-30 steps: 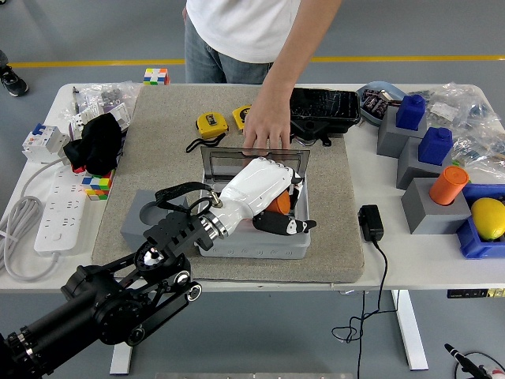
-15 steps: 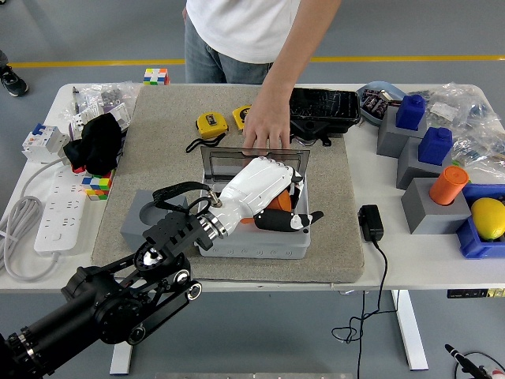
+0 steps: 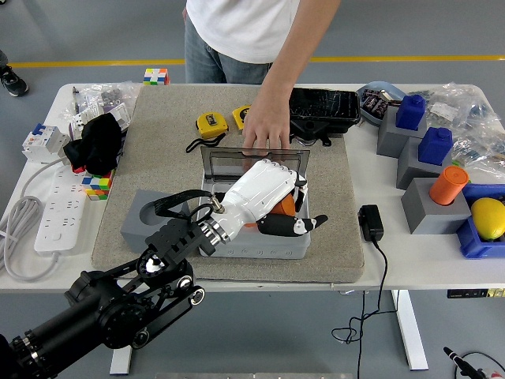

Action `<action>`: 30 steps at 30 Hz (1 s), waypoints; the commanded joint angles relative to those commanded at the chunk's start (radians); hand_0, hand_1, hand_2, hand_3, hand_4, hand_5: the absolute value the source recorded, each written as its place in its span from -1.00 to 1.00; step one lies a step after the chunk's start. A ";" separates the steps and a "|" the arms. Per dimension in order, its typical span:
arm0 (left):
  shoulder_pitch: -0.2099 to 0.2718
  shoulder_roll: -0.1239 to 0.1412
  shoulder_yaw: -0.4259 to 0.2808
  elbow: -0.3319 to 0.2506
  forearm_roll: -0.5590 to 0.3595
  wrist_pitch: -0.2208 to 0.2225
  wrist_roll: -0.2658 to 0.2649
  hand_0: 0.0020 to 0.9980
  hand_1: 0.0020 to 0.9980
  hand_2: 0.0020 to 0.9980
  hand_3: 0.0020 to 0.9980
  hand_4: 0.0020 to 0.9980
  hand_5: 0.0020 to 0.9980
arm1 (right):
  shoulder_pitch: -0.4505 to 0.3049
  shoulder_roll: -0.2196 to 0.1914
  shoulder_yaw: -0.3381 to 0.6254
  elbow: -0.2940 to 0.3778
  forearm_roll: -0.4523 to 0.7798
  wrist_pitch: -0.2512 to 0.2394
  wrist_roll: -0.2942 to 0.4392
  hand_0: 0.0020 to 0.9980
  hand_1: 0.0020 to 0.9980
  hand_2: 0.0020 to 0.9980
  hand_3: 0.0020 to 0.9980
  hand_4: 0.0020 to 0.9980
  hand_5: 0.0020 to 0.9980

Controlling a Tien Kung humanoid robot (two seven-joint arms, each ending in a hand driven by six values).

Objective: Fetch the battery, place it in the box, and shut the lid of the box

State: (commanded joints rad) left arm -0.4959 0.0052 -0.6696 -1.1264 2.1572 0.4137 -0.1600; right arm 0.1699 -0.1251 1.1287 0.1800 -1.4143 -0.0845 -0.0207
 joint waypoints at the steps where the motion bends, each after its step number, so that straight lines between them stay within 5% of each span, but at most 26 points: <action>1: -0.003 0.003 0.008 0.004 0.004 0.013 -0.008 -0.64 -0.68 -0.63 -0.59 0.50 0.39 | 0.000 0.000 0.000 0.000 0.000 0.000 0.000 0.70 0.56 0.53 0.64 1.00 1.00; 8: -0.042 0.028 0.075 0.021 -0.008 0.051 -0.036 -0.66 -0.71 -0.65 -0.62 0.46 0.39 | 0.000 0.001 0.000 0.000 0.001 0.001 0.000 0.70 0.56 0.53 0.63 1.00 1.00; 9: -0.044 0.028 0.077 0.022 -0.019 0.051 -0.040 -0.68 -0.72 -0.66 -0.64 0.24 0.25 | 0.001 0.001 -0.003 0.000 0.004 0.000 0.001 0.70 0.56 0.53 0.63 1.00 1.00; 14: -0.054 0.017 0.060 0.062 -0.118 0.033 -0.061 -0.68 -0.72 -0.66 -0.64 0.24 0.25 | 0.001 0.001 0.007 0.000 -0.004 0.001 -0.001 0.70 0.56 0.53 0.63 1.00 1.00; 15: -0.058 0.015 0.057 0.076 -0.131 0.028 -0.063 -0.68 -0.73 -0.67 -0.65 0.10 0.11 | 0.000 0.001 0.010 0.000 -0.007 0.001 -0.001 0.69 0.56 0.53 0.63 1.00 1.00; 30: -0.097 0.003 0.076 0.132 -0.152 0.023 -0.073 -0.69 -0.74 -0.67 -0.66 0.07 0.05 | 0.007 0.002 0.002 0.000 0.004 0.000 0.001 0.70 0.56 0.53 0.63 1.00 1.00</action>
State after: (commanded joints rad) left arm -0.5927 0.0082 -0.5936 -0.9947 2.0056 0.4366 -0.2331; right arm 0.1772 -0.1228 1.1310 0.1800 -1.4103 -0.0841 -0.0198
